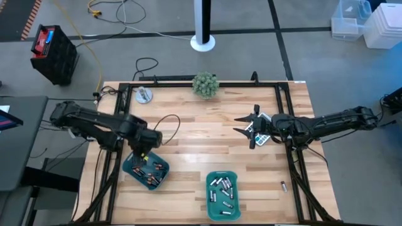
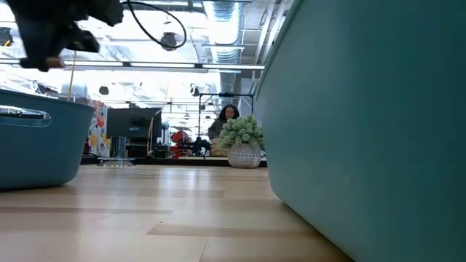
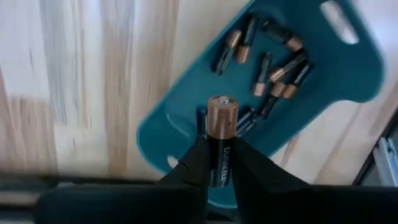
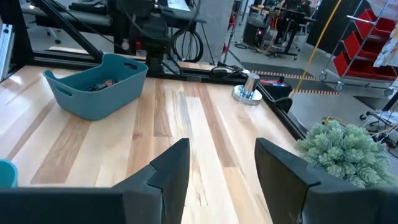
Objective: Sort batteries
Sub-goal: Put the black battery into the blue bin, then put the silver battery into the green bin
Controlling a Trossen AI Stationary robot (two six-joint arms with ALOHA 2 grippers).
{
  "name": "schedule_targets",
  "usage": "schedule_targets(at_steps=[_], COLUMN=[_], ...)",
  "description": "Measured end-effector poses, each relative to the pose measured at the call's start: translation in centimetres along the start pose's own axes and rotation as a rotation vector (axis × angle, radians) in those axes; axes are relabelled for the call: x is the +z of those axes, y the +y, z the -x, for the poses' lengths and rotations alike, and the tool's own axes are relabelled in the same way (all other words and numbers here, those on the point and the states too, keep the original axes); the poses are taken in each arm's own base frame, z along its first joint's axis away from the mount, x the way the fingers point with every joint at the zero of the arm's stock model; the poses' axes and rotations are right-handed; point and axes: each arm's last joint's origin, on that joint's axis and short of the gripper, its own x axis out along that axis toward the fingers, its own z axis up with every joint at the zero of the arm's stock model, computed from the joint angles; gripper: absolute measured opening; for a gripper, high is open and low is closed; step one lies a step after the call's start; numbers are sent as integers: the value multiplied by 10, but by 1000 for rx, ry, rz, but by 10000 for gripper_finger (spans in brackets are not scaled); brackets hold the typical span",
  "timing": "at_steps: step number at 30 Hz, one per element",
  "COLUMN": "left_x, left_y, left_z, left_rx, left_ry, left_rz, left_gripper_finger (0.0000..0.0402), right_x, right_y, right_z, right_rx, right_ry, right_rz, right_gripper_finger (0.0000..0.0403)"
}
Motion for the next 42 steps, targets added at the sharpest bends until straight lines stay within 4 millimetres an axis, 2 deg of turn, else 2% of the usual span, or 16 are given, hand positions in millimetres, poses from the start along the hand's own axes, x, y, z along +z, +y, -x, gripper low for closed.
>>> schedule_targets(at_steps=[2,9,14,16,20,26,30,36,42], left_x=[-2,1,4,6,13,34,51,73,94], left_y=[-7,-27,-32,-34,-44,-59,-53,-33,-4], left_z=[-4,-21,-28,-28,-21,-12,-25,-46,-40], left_rx=[21,137,248,297,361,355,335,202,150], left_ry=[34,67,39,-37,-346,-675,-778,-904,-1065], left_rz=[48,99,119,154,156,58,-1,-85,-126], left_gripper_finger=[51,147,185,189,187,179,178,178,178], right_x=[0,0,-1,-2,-6,-8,-16,-28,-34], right_y=[0,1,9,11,18,37,51,73,99], right_z=[0,0,3,3,1,3,11,33,63], right_rx=[1,4,48,19,-6,32,38,32,-7], right_ry=[0,-1,49,130,306,530,694,947,1117], right_rz=[0,-26,-25,-36,-55,-88,-100,-204,-354], right_gripper_finger=[194,194,194,194,194,194,194,194,194])
